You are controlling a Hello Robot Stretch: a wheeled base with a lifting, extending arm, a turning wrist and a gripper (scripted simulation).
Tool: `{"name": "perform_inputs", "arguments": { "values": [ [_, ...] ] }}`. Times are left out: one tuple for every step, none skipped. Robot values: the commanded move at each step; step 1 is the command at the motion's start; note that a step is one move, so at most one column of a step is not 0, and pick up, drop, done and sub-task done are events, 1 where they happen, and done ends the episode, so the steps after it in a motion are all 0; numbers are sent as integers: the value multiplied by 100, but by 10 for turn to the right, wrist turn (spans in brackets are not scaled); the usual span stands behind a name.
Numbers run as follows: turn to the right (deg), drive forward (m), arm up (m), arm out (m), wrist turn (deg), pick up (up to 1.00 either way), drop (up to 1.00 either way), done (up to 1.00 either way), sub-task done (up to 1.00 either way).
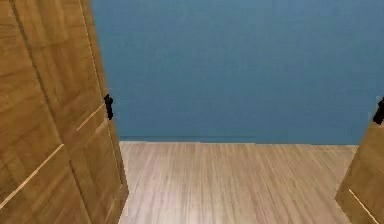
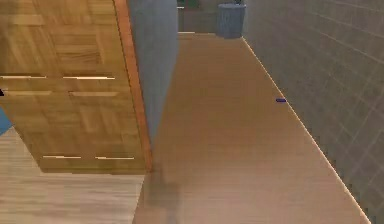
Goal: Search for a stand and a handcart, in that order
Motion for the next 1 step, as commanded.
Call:
{"name": "perform_inputs", "arguments": {
  "values": [
    [0,100,0,0,0,0,0,0,0]
  ]
}}
